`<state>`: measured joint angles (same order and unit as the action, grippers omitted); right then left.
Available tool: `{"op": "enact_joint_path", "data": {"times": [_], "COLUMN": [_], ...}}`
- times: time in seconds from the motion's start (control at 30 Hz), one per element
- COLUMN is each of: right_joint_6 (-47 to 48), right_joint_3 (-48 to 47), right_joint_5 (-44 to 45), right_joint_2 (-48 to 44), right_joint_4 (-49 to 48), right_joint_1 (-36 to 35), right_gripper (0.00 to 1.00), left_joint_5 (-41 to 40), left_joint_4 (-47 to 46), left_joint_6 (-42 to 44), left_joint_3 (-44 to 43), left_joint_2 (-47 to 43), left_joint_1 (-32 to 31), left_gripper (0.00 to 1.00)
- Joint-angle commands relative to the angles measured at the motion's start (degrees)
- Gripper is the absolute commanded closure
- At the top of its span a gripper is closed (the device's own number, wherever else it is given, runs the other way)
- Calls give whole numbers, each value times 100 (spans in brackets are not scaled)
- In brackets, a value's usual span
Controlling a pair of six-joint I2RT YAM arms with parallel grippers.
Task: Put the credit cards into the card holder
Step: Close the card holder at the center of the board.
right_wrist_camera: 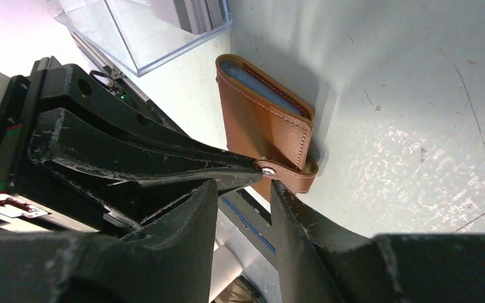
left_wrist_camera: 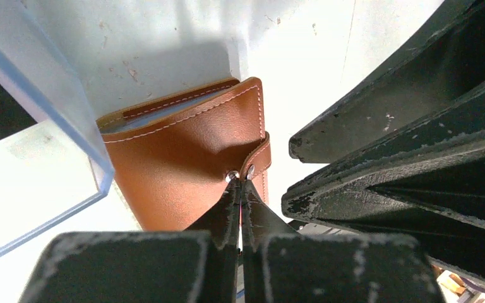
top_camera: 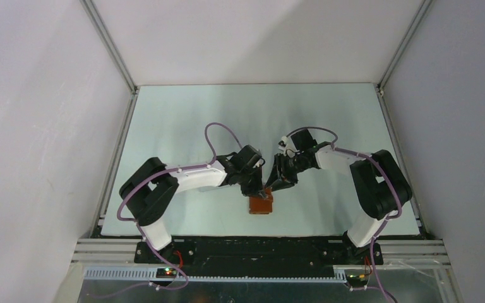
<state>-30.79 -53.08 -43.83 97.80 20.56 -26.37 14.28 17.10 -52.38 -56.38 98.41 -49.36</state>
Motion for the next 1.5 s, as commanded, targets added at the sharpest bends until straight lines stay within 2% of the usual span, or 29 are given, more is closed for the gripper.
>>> {"op": "enact_joint_path", "data": {"times": [0.0, 0.2, 0.5, 0.93, 1.0, 1.2, 1.47], "right_joint_6": [197, 32, 16, 296, 357, 490, 580], "right_joint_3": [-162, -205, -579, -581, -587, -581, -586], "right_joint_5": [128, 25, 384, 542, 583, 593, 667], "right_joint_2": [-144, 184, 723, 260, 198, 143, 217], "right_joint_4": [196, -117, 34, 431, 523, 661, 747], "right_joint_1": [-21, -85, -270, -290, -297, -326, -447], "right_gripper": [61, 68, 74, 74, 77, 100, 100], "left_joint_5": [-157, -130, -211, -329, -335, -303, -252], "left_joint_4": [81, 195, 289, 401, 403, 407, 403], "left_joint_6": [218, 277, 299, 363, 368, 361, 347], "left_joint_3": [-117, -146, -168, -289, -300, -366, -356], "left_joint_2": [-245, -239, -254, -28, 12, 173, 245], "left_joint_1": [32, 30, 31, 40, 48, 57, 51], "left_gripper": [100, 100, 100, 100, 100, 100, 100]}}
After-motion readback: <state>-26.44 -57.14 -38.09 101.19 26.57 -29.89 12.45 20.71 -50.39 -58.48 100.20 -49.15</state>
